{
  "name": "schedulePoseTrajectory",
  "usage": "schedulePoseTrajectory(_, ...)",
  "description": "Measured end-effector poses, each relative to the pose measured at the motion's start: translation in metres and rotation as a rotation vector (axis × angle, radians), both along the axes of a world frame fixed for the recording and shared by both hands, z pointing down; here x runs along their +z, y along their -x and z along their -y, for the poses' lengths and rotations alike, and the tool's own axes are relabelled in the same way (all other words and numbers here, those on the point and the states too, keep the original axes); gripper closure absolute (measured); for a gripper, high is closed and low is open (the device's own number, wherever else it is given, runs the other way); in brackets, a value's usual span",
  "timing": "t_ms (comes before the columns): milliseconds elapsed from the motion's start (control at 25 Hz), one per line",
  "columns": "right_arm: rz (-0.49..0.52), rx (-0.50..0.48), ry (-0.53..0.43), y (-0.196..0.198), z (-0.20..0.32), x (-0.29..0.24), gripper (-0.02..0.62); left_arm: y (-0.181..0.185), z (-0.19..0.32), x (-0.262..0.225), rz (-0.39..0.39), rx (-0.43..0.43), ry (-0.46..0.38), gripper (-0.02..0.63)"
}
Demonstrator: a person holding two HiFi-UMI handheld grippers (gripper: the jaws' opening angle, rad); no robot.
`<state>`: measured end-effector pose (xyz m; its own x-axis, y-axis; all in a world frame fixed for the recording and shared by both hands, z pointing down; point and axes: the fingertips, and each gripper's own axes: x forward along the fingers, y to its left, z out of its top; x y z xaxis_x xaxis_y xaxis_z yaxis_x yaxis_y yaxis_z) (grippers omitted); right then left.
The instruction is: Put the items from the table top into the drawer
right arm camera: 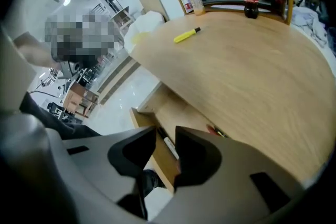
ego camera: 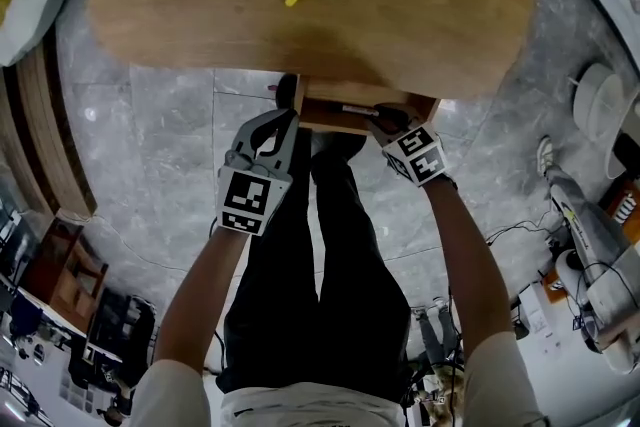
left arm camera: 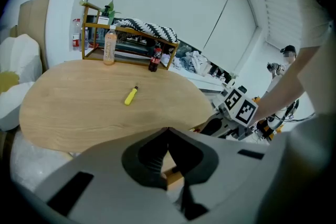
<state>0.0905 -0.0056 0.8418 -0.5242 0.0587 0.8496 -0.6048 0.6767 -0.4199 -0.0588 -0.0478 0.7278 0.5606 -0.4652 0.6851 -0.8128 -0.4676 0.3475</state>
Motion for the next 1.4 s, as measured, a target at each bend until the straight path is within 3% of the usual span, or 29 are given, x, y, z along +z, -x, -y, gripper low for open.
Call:
schedulePoseTrajectory(240, 0.084, 0.159, -0.015, 0.017, 0.027, -0.010, 0.474, 0.004, 0.010, 0.003, -0.009, -0.026, 0.000, 0.584)
schedulePoseTrajectory(1080, 0.104, 0.319, -0.089, 0.069, 0.127, -0.032, 0.501, 0.030, 0.036, -0.003, -0.022, -0.088, 0.000, 0.584)
schedulePoseTrajectory(1400, 0.110, 0.466, -0.070, 0.099, 0.165, -0.027, 0.500, 0.047, 0.045, -0.002, -0.027, -0.107, 0.005, 0.584)
